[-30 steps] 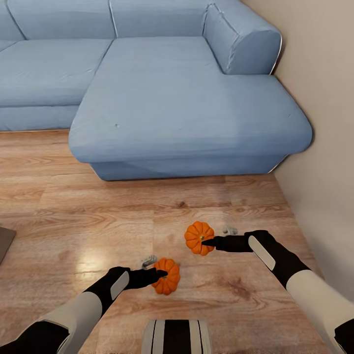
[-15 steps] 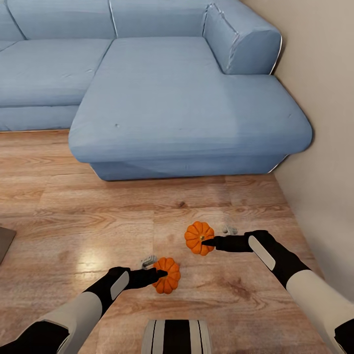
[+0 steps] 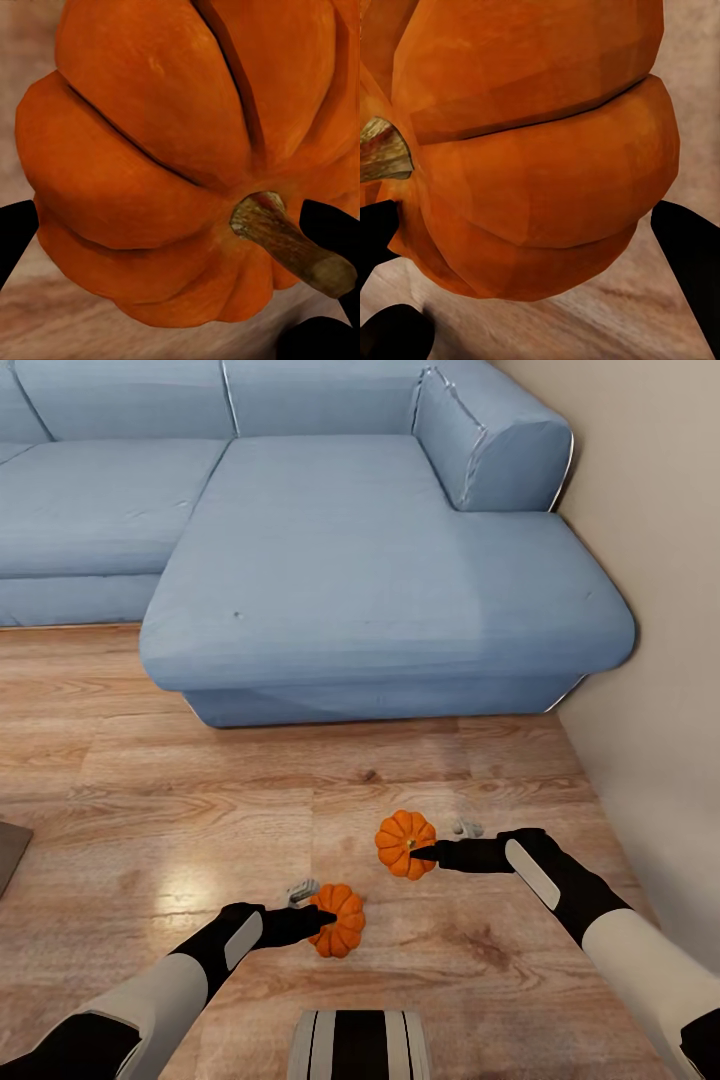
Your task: Place each of the two pumpkins and all three candles from the living room inside a cabinet in the living room (use any cabinet), then make sure every cabinet is closed, and position the cauldron so it is next to a table in the living room.
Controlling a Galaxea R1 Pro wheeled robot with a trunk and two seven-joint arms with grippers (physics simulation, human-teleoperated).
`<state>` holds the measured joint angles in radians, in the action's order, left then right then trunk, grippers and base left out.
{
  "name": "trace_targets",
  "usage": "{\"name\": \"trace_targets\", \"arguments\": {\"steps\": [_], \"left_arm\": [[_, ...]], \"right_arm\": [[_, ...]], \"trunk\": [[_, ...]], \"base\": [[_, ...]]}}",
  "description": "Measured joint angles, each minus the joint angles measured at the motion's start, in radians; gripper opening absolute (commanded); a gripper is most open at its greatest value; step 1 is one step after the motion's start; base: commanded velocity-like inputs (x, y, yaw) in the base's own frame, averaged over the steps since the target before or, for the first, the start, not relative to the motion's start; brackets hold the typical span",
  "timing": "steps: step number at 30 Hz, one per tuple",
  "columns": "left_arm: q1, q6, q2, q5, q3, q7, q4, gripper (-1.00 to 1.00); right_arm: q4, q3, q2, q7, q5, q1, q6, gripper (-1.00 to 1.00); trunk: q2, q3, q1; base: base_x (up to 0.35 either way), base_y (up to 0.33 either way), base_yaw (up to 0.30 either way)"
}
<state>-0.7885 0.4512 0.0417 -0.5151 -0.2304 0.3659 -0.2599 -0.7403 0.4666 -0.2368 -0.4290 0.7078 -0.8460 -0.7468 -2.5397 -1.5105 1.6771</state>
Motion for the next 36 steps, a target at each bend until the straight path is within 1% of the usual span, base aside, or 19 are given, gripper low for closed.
{"name": "trace_targets", "arguments": {"steps": [26, 36], "left_arm": [[0.000, 0.000, 0.000, 0.000, 0.000, 0.000, -0.001, -1.00], [0.000, 0.000, -0.001, -0.001, 0.000, 0.000, -0.002, -1.00]], "right_arm": [[0.000, 0.000, 0.000, 0.000, 0.002, 0.000, 0.000, -1.00], [0.000, 0.000, 0.000, 0.001, 0.003, 0.000, 0.000, -1.00]], "trunk": [[0.000, 0.000, 0.000], [0.002, 0.039, -0.005]], "base": [[0.000, 0.000, 0.000], [0.000, 0.000, 0.000]]}}
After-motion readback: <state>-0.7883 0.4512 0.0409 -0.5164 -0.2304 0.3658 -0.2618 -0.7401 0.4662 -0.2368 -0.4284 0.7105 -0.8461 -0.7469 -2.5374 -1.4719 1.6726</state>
